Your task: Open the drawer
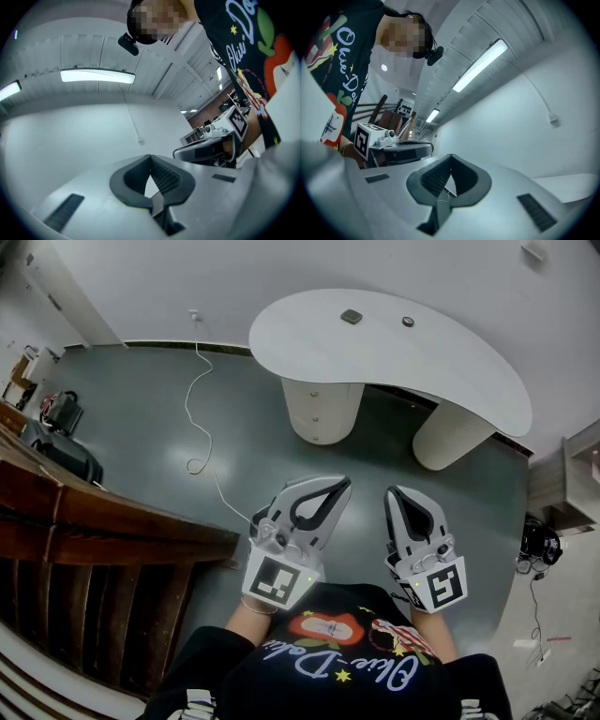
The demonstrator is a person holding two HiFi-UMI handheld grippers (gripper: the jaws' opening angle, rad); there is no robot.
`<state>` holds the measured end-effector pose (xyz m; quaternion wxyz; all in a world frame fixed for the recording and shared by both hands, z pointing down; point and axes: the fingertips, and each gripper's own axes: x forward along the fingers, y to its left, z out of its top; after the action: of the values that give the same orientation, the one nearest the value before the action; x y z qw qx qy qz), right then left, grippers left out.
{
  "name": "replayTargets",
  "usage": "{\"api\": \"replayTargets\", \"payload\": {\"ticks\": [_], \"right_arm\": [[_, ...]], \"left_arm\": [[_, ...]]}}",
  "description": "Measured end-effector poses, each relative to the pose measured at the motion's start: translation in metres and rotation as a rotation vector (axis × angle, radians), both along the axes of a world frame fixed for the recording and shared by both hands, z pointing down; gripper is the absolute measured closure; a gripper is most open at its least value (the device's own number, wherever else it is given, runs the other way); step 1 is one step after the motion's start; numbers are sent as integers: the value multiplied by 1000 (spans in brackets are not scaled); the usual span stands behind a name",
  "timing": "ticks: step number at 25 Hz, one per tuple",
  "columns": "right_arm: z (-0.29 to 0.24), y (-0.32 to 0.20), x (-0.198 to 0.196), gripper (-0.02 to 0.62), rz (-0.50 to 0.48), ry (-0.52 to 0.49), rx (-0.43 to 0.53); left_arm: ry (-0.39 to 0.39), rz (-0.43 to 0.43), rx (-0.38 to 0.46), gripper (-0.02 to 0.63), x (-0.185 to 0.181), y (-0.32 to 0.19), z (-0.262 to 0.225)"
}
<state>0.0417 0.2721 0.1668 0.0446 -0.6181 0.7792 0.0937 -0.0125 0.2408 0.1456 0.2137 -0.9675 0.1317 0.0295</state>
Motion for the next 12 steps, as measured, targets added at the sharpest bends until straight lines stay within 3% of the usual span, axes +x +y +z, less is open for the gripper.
{"api": "replayTargets", "payload": {"ticks": [12], "right_arm": [[-3, -103, -17, 598, 35, 15, -7]], "left_arm": [[-5, 49, 0, 604, -13, -100, 3]]}}
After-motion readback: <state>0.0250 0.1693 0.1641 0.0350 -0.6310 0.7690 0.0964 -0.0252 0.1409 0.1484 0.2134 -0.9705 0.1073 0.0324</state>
